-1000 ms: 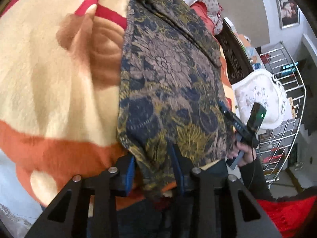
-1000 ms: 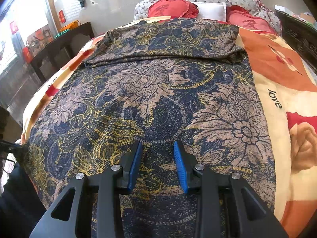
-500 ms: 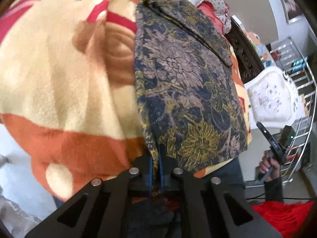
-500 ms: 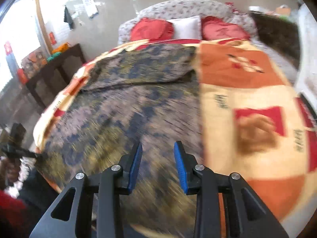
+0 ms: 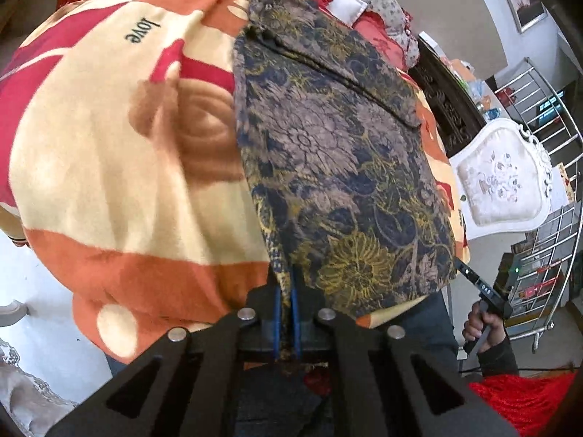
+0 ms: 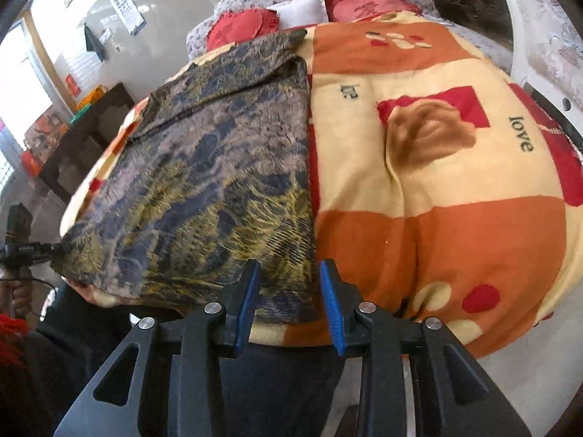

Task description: Fold small clothes

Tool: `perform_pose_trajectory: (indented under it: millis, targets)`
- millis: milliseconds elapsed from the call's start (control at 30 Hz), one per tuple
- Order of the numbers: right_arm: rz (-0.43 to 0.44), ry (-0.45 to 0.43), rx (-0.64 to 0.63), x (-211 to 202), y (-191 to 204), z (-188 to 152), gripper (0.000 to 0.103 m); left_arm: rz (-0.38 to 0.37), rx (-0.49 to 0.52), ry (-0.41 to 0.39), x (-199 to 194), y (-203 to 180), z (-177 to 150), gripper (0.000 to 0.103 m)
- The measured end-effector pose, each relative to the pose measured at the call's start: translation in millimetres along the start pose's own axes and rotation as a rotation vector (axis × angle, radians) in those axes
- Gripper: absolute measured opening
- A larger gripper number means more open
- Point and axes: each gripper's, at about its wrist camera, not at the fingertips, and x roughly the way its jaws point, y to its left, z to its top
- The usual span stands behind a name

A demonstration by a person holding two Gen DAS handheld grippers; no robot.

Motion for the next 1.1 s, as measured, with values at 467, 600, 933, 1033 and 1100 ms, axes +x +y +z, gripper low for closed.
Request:
perform_pose_trajectory:
  millis: [467, 600, 933, 1033, 1100]
  targets:
    - [0.191, -0.004, 0.001, -13.4, 2.1, 0.0, 0.020, -0.020, -0.030, -0.081, -26.6, 7.3, 0.1, 0.003]
    - [0.271, -0.031, -0.105, -55.9, 26.9, 5.8, 0.020, -0.050, -0.043, -0.145, -60.3, 13.8, 0.3, 0.003]
    - [0.333, -0.054, -0.171, -133.7, 41.5, 2.7, 0.020, -0.131, -0.047, -0.155, -116.3, 20.7, -26.9, 0.003]
    - [0.346, -0.087, -0.146, -152.2, 36.0, 8.1, 0.020, -0.185, 0.015, -0.169, -129.8, 3.6, -27.7, 0.003]
    - [0.346, -0.131, -0.130, -165.0, 30.8, 18.1, 0.020, -0.215, 0.043, -0.186, -129.2, -7.8, -22.3, 0.003]
